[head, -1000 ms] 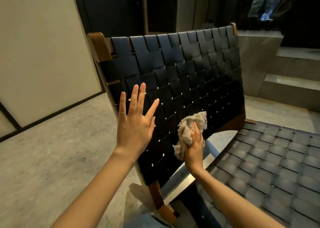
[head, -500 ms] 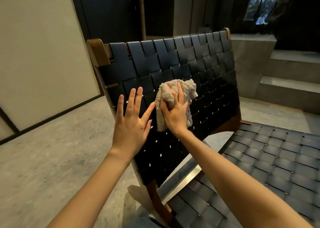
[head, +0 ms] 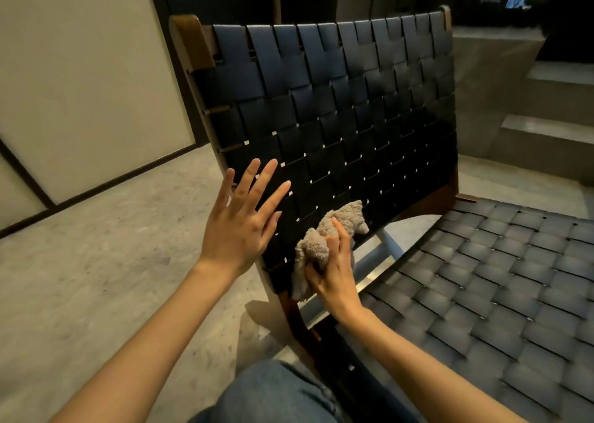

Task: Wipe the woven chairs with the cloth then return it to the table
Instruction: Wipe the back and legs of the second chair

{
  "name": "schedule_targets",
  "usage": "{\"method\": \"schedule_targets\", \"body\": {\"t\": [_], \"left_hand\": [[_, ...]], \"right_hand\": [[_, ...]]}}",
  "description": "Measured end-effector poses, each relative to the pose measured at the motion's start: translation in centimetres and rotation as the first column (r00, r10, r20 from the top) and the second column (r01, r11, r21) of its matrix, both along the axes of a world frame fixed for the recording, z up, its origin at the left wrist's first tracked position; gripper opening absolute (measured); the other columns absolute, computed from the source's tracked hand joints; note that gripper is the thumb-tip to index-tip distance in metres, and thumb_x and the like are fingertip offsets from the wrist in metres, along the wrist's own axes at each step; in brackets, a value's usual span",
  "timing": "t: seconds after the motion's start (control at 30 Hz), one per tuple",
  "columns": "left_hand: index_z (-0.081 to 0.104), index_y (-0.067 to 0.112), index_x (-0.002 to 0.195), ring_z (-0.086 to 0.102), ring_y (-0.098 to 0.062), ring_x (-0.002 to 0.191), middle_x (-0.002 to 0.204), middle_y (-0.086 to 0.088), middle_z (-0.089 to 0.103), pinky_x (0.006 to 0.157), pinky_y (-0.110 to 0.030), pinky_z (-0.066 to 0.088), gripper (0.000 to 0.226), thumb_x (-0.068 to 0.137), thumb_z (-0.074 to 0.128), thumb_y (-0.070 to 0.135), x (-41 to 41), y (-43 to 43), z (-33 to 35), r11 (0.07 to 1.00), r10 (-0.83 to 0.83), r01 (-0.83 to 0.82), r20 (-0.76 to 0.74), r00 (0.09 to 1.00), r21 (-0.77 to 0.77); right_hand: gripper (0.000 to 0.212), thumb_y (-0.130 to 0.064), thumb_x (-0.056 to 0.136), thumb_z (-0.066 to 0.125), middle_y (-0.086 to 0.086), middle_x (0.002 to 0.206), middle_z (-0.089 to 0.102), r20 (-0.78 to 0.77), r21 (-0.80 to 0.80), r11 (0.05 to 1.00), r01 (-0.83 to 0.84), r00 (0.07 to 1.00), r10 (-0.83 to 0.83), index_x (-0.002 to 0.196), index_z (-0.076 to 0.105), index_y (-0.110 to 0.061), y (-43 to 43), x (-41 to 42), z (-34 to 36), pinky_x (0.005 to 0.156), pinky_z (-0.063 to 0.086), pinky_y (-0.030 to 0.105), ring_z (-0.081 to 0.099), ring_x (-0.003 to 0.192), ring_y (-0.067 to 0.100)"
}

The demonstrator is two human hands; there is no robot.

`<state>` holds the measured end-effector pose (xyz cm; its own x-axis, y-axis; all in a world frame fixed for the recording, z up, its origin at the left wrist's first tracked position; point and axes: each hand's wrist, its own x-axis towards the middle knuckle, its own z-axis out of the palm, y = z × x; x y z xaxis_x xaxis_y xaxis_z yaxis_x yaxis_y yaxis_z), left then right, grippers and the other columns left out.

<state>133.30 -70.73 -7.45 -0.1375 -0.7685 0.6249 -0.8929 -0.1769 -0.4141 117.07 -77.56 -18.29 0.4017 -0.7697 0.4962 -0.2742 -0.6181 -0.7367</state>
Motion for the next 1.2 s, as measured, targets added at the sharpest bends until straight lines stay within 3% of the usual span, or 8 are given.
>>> {"method": "schedule_targets", "body": {"t": [0.1, 0.2, 0.37, 0.63, 0.73, 0.87, 1.0, 1.2], "left_hand": [[0.027, 0.025, 0.149, 0.006, -0.028, 0.146, 0.158, -0.008, 0.013, 0.116, -0.048, 0.002, 0.05, 0.101, 0.03, 0.037, 0.5, 0.4, -0.4, 1.0, -0.016, 0.015, 0.008, 1.0, 0.021], [0.027, 0.025, 0.149, 0.003, -0.029, 0.146, 0.158, -0.008, 0.01, 0.116, -0.049, -0.003, 0.051, 0.1, 0.036, 0.033, -0.6, 0.4, -0.8, 1.0, 0.007, -0.006, -0.078, 0.997, 0.011], [0.014, 0.021, 0.152, -0.009, -0.03, 0.144, 0.159, -0.009, -0.001, 0.114, -0.046, -0.013, 0.059, 0.099, 0.037, 0.033, -2.6, 1.0, -2.9, 0.994, 0.088, -0.08, -0.12, 0.989, 0.07], [0.025, 0.018, 0.149, 0.003, -0.027, 0.145, 0.158, -0.009, 0.012, 0.115, -0.047, -0.007, 0.059, 0.096, 0.047, 0.03, -3.8, 1.0, -4.4, 0.977, 0.086, -0.088, 0.016, 0.996, 0.195], [0.032, 0.017, 0.147, 0.011, -0.027, 0.145, 0.157, -0.01, 0.018, 0.117, -0.049, 0.002, 0.059, 0.093, 0.053, 0.026, -4.3, 0.2, -4.2, 0.978, 0.06, -0.062, 0.012, 0.998, 0.199], [0.034, 0.016, 0.146, 0.014, -0.028, 0.145, 0.156, -0.01, 0.02, 0.117, -0.049, 0.008, 0.058, 0.091, 0.054, 0.021, -5.2, -1.6, -3.3, 0.991, 0.018, -0.013, -0.039, 0.999, 0.135], [0.033, 0.018, 0.146, 0.012, -0.027, 0.146, 0.157, -0.009, 0.018, 0.118, -0.048, 0.007, 0.054, 0.095, 0.047, 0.027, -6.0, -5.3, -3.4, 0.992, 0.031, -0.02, -0.084, 0.996, 0.121], [0.02, 0.017, 0.15, 0.004, -0.03, 0.146, 0.159, -0.011, 0.008, 0.118, -0.05, 0.003, 0.062, 0.095, 0.042, 0.033, -6.3, -7.8, -2.5, 0.965, 0.111, -0.098, -0.037, 0.993, 0.244]], "right_hand": [[0.073, -0.027, 0.084, 0.06, 0.007, 0.154, 0.008, -0.022, -0.003, 0.998, -0.07, 0.997, 0.07, 0.136, 0.012, -0.043, 3.0, 0.6, -0.3, 0.116, 0.016, 0.047, 0.009, 0.144, 0.03], [0.057, -0.031, 0.08, 0.065, 0.009, 0.145, 0.022, -0.173, -0.01, 0.999, -0.044, 0.984, 0.042, 0.126, 0.031, -0.028, 4.5, -0.2, -1.3, 0.106, 0.032, 0.057, 0.022, 0.135, 0.034], [0.045, -0.035, 0.07, 0.077, 0.006, 0.121, 0.048, -0.5, -0.285, 0.943, -0.171, 0.866, 0.006, 0.107, 0.058, -0.019, 5.6, -2.3, -2.9, 0.074, 0.05, 0.04, 0.039, 0.101, 0.028], [0.03, -0.041, 0.086, 0.054, -0.003, 0.116, 0.056, -0.753, 0.064, 0.92, -0.387, 0.587, 0.299, 0.109, 0.063, -0.022, 3.2, -5.8, -1.1, 0.089, 0.042, 0.041, 0.038, 0.109, 0.022], [0.031, -0.045, 0.083, 0.057, -0.005, 0.122, 0.052, -0.739, 0.019, 0.979, -0.202, 0.656, 0.149, 0.102, 0.065, -0.022, 1.1, -7.7, -0.6, 0.088, 0.045, 0.037, 0.031, 0.124, 0.021], [0.028, -0.046, 0.083, 0.059, -0.005, 0.103, 0.052, -0.754, -0.152, 0.984, 0.089, 0.634, -0.173, 0.097, 0.058, -0.022, 0.2, -10.1, -2.8, 0.071, 0.038, 0.031, 0.035, 0.092, 0.018], [0.028, -0.045, 0.076, 0.068, -0.004, 0.09, 0.054, -0.702, -0.193, 0.977, 0.093, 0.682, -0.204, 0.085, 0.055, -0.022, -2.0, -8.6, -4.9, 0.06, 0.031, 0.029, 0.031, 0.081, 0.016], [0.023, -0.039, 0.079, 0.062, 0.001, 0.087, 0.054, -0.655, -0.071, 0.994, 0.088, 0.747, -0.113, 0.083, 0.06, -0.017, -5.2, -6.7, -4.9, 0.075, 0.036, 0.037, 0.044, 0.08, 0.022]]}}
